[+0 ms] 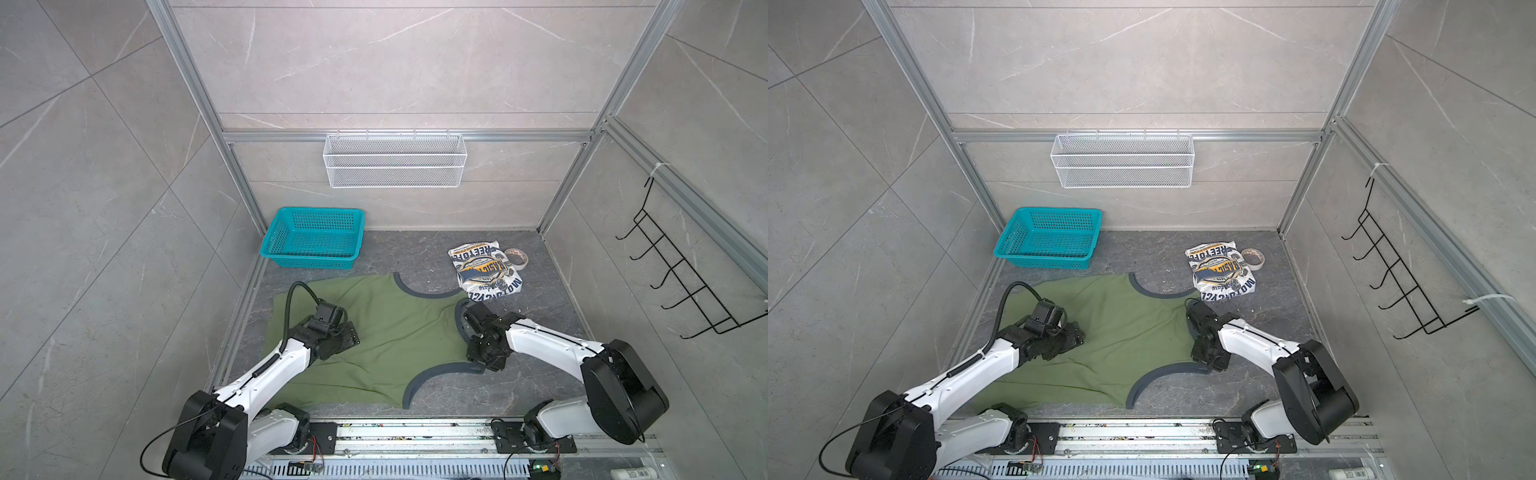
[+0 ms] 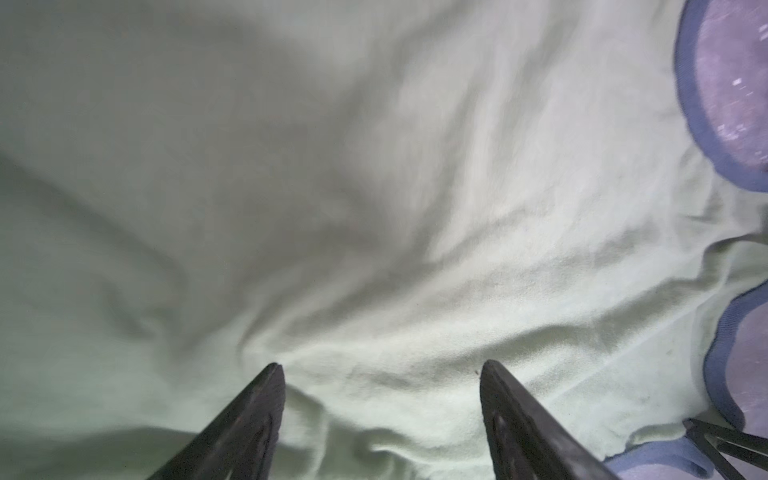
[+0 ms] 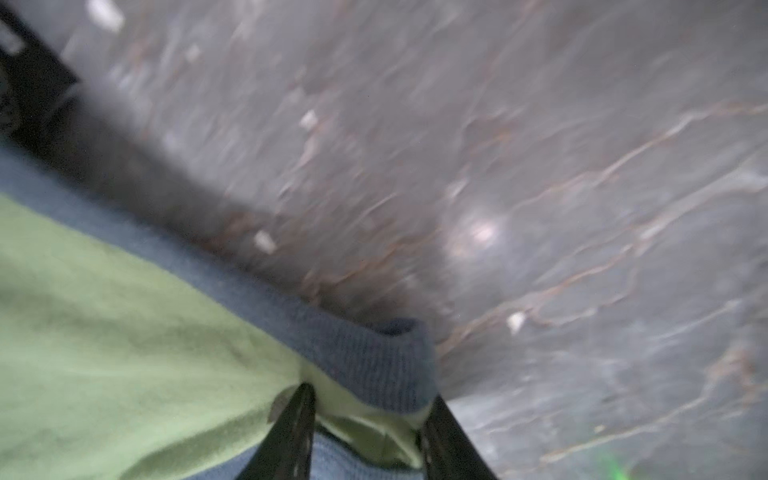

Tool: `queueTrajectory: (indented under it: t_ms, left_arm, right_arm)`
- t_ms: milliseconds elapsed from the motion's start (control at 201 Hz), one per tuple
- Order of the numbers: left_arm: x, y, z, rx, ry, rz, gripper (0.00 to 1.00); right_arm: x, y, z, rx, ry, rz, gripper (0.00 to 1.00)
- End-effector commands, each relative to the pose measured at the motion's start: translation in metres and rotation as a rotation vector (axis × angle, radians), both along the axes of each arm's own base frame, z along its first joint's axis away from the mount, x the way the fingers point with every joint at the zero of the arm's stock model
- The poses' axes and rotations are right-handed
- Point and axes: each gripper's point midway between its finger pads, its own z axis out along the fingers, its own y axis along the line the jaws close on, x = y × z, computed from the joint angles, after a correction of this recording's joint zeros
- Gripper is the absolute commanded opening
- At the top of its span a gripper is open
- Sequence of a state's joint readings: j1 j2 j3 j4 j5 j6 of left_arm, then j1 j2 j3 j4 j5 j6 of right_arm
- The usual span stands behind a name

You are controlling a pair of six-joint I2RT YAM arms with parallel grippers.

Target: Fold and stack the tank tops

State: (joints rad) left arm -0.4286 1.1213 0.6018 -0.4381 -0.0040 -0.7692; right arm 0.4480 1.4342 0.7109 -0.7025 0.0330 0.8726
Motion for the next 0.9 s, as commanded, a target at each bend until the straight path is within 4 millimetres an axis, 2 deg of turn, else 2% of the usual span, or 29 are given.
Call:
queueTrajectory:
  t_ms: [0, 100, 209, 269, 323, 388, 478, 682, 801, 891]
  left_arm:
    - [-0.008, 0.011, 0.012, 0.02, -0.007, 0.044, 0.77]
    - [-0.024, 0.02, 0.012, 0.029, 0.031, 0.071, 0.77]
    - [-0.045, 0.036, 0.015, 0.069, 0.078, 0.121, 0.77]
    - [-0.056, 0.048, 0.017, 0.1, 0.09, 0.16, 0.77]
    - [-0.064, 0.056, 0.017, 0.11, 0.092, 0.201, 0.77]
    - [-0.068, 0.057, 0.013, 0.084, 0.085, 0.228, 0.77]
    - [-0.068, 0.058, 0.006, 0.072, 0.084, 0.263, 0.76]
    - [-0.046, 0.054, -0.014, 0.082, 0.13, 0.271, 0.77]
    - [-0.037, 0.059, -0.021, 0.089, 0.141, 0.286, 0.77]
    - [-0.031, 0.062, -0.029, 0.055, 0.162, 0.294, 0.77]
  right_arm:
    - [-0.002, -0.031, -0.007, -0.071, 0.049, -0.013, 0.42]
    - [0.013, -0.045, -0.002, -0.063, 0.02, -0.039, 0.42]
    - [0.028, -0.053, 0.023, -0.109, -0.039, 0.005, 0.47]
    - [0.033, -0.047, 0.038, -0.093, -0.089, 0.047, 0.52]
    - [0.033, -0.031, 0.05, -0.051, -0.135, 0.112, 0.56]
    - [0.029, -0.009, 0.063, -0.026, -0.175, 0.188, 0.57]
    - [0.02, 0.032, 0.072, 0.007, -0.198, 0.314, 0.58]
    - [0.01, 0.094, 0.052, 0.096, -0.164, 0.445, 0.57]
    - [-0.013, 0.129, 0.048, 0.112, -0.161, 0.56, 0.56]
    - [-0.036, 0.143, 0.046, 0.074, -0.17, 0.635, 0.55]
